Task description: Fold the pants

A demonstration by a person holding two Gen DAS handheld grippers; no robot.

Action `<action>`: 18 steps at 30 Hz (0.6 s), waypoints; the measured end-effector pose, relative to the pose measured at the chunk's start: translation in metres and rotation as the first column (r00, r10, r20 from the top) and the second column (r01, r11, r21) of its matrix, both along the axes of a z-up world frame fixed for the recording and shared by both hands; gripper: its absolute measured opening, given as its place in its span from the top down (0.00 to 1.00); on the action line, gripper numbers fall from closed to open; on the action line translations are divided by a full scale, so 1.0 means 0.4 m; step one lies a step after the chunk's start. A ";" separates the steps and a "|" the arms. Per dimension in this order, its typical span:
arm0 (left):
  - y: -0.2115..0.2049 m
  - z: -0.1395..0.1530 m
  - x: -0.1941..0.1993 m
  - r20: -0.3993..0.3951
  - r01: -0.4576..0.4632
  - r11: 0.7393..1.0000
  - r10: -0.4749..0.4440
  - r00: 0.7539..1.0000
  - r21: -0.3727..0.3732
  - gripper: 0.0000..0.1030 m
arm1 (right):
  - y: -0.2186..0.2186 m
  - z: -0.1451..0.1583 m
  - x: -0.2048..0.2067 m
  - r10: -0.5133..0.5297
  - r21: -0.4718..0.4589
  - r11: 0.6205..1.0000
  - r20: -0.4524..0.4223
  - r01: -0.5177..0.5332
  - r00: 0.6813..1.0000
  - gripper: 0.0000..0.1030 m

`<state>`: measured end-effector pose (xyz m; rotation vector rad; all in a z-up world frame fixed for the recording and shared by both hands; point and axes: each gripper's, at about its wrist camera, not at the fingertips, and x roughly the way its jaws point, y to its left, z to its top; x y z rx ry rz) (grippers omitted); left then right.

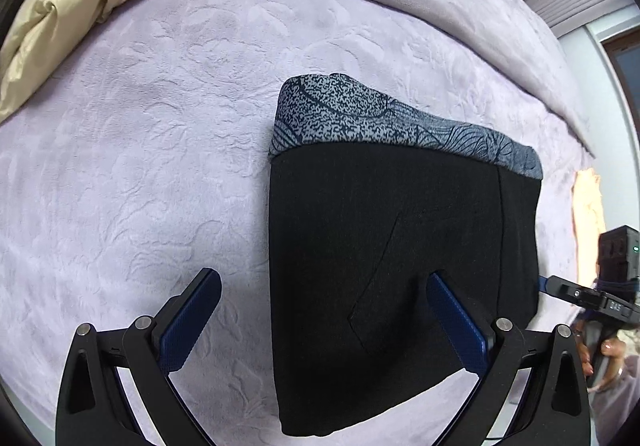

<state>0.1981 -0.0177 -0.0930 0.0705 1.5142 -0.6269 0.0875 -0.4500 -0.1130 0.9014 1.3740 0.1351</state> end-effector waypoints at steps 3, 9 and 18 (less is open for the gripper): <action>0.007 -0.018 0.026 -0.034 0.021 0.999 -0.022 0.999 -0.035 0.00 | -0.014 -0.015 0.012 0.004 0.022 1.000 0.000 -0.004 1.000 0.22; -0.012 -0.059 0.030 -0.048 0.049 0.998 -0.051 0.998 -0.048 0.00 | -0.026 -0.051 0.033 -0.003 0.081 0.997 0.001 0.003 1.000 0.22; -0.094 -0.072 -0.021 -0.052 0.125 0.989 -0.129 0.990 -0.085 0.00 | -0.020 -0.103 0.078 0.047 0.184 0.982 0.032 -0.052 0.998 0.22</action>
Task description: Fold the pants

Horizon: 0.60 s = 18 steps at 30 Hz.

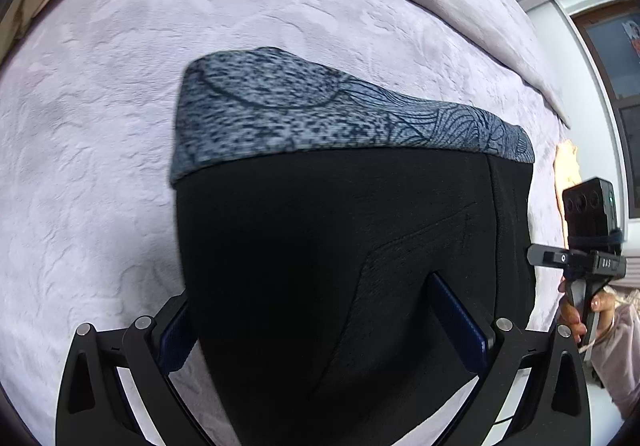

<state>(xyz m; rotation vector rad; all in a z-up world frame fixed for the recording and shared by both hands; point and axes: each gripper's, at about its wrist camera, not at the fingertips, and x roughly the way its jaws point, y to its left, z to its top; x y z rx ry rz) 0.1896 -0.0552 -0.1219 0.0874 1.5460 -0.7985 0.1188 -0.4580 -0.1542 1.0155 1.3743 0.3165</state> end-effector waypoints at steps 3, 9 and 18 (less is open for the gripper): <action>-0.026 -0.007 -0.007 -0.012 -0.009 1.000 0.008 1.000 -0.020 0.00 | 0.001 -0.016 0.016 0.009 0.041 0.999 0.023 -0.010 1.000 0.22; -0.010 -0.018 -0.023 -0.035 -0.050 0.998 0.048 0.998 -0.049 0.00 | 0.024 -0.047 0.049 0.031 0.074 0.997 0.026 -0.033 0.999 0.21; 0.006 0.040 -0.069 0.070 -0.063 0.997 0.066 0.995 -0.048 0.21 | 0.028 -0.020 0.039 0.011 0.064 0.998 0.010 -0.011 1.000 0.40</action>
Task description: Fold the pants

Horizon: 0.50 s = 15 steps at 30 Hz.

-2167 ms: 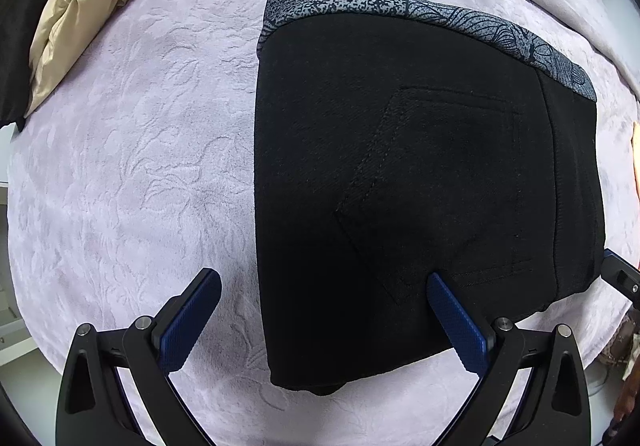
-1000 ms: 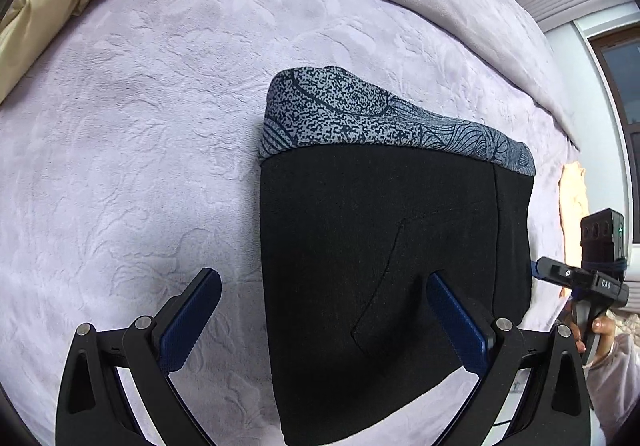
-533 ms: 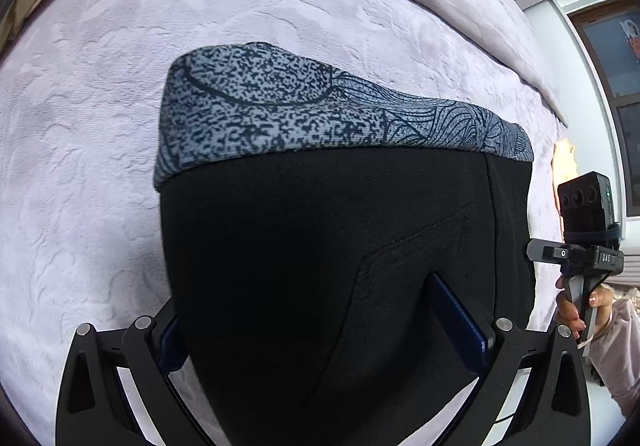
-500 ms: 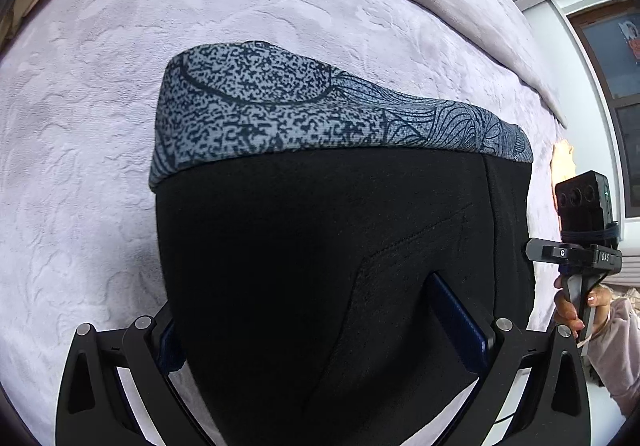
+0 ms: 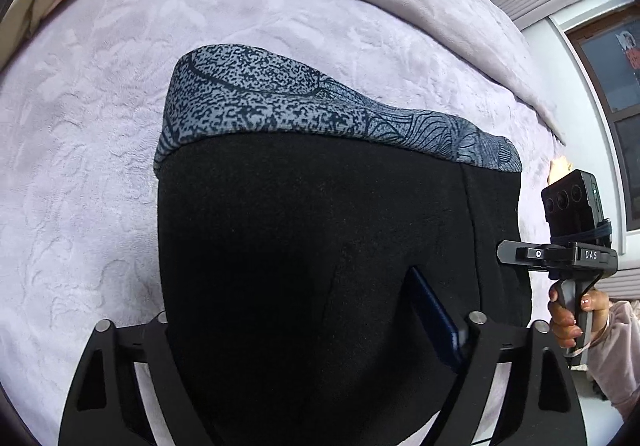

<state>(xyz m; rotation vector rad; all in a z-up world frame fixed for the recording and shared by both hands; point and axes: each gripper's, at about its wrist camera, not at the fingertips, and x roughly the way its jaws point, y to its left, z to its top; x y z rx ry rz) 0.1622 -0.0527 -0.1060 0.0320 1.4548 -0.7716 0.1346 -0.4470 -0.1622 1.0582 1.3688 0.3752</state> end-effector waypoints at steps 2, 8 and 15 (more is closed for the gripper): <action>0.009 0.022 -0.002 0.006 -0.014 1.000 0.014 1.000 -0.004 0.26 | 0.005 0.017 0.001 -0.008 0.012 1.000 0.009 0.008 1.000 0.47; 0.022 0.098 -0.019 0.026 -0.003 1.000 0.004 1.000 -0.028 0.30 | 0.017 0.084 -0.012 -0.027 0.056 0.998 0.037 0.025 0.999 0.53; 0.062 0.181 -0.083 0.048 0.036 0.999 -0.034 0.998 -0.029 0.30 | 0.043 0.170 -0.074 -0.032 0.078 0.997 0.060 0.028 0.998 0.53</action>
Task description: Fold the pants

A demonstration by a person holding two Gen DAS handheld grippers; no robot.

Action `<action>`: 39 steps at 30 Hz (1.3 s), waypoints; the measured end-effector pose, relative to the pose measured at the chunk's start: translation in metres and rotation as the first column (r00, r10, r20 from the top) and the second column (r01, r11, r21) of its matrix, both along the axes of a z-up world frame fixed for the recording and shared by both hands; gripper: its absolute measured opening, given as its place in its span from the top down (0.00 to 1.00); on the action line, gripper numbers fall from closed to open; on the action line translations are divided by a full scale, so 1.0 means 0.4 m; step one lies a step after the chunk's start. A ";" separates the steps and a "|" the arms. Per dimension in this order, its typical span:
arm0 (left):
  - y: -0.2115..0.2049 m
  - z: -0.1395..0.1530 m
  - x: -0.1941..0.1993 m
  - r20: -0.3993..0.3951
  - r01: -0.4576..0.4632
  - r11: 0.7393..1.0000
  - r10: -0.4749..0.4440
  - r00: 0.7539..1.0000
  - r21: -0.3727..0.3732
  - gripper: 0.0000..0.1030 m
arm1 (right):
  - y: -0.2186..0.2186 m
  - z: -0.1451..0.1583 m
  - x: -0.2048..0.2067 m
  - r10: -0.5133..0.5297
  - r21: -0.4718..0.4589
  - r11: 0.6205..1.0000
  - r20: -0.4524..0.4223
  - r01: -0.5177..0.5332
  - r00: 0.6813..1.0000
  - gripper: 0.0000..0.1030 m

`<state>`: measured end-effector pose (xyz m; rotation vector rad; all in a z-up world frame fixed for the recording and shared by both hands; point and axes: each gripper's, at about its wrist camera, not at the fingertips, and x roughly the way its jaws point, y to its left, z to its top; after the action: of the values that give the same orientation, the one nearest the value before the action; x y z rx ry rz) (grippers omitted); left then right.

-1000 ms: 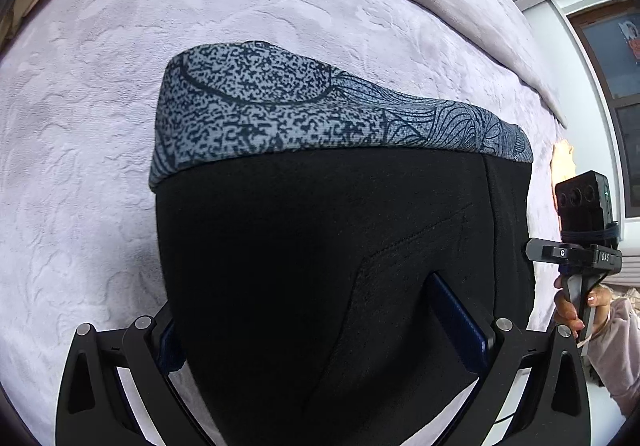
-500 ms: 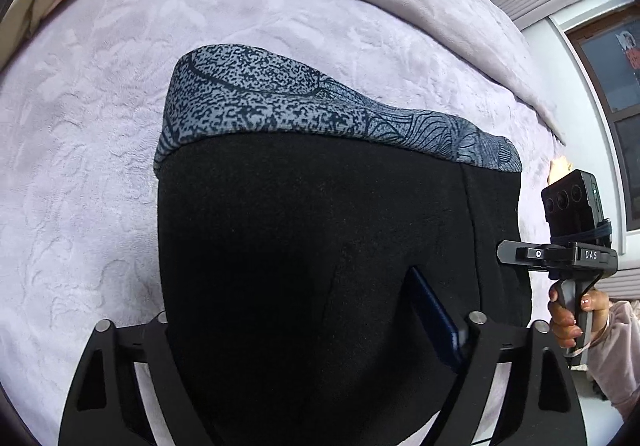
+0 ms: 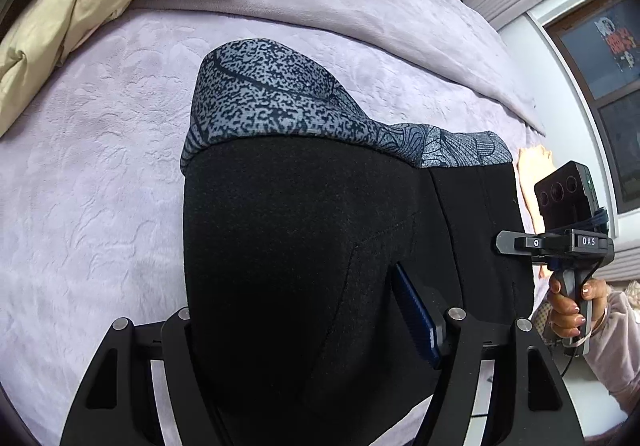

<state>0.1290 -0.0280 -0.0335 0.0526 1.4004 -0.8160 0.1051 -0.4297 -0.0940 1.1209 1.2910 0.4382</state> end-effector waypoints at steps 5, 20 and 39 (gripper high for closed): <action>0.050 0.044 -0.068 0.001 -0.003 1.000 0.003 1.000 0.003 0.30 | 0.020 0.041 -0.074 -0.008 -0.001 1.000 0.005 0.008 1.000 0.53; 0.148 -0.074 -0.103 0.035 -0.129 0.968 0.124 0.992 0.217 0.18 | 0.057 -0.034 -0.184 -0.019 -0.245 0.969 -0.173 -0.025 0.985 0.35; -0.043 -0.090 -0.126 0.212 -0.110 0.932 0.037 0.977 0.345 0.05 | 0.207 0.074 -0.064 0.100 -0.644 0.753 -0.094 -0.137 0.991 0.69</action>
<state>0.0787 -0.0452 -0.0694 0.3516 1.3325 -0.4710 0.0796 -0.3470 -0.0645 0.4585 1.4122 0.0252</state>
